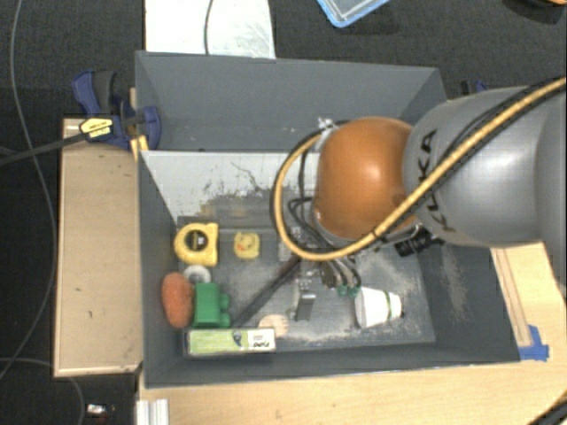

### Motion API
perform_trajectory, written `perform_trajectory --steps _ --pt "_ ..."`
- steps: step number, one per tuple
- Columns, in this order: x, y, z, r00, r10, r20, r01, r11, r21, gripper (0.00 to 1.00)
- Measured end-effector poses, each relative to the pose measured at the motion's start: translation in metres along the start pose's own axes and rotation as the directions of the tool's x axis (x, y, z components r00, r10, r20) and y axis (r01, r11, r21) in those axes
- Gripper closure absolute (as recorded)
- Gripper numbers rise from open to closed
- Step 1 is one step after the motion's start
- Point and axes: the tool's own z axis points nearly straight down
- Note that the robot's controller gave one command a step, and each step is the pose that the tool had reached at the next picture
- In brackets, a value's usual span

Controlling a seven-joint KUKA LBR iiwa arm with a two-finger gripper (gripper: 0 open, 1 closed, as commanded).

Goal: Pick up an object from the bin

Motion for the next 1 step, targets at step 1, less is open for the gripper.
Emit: perform_trajectory --steps 1 --pt "-0.0018 -0.0008 -0.0044 1.000 0.005 0.008 -0.005 1.000 -0.001 0.00"
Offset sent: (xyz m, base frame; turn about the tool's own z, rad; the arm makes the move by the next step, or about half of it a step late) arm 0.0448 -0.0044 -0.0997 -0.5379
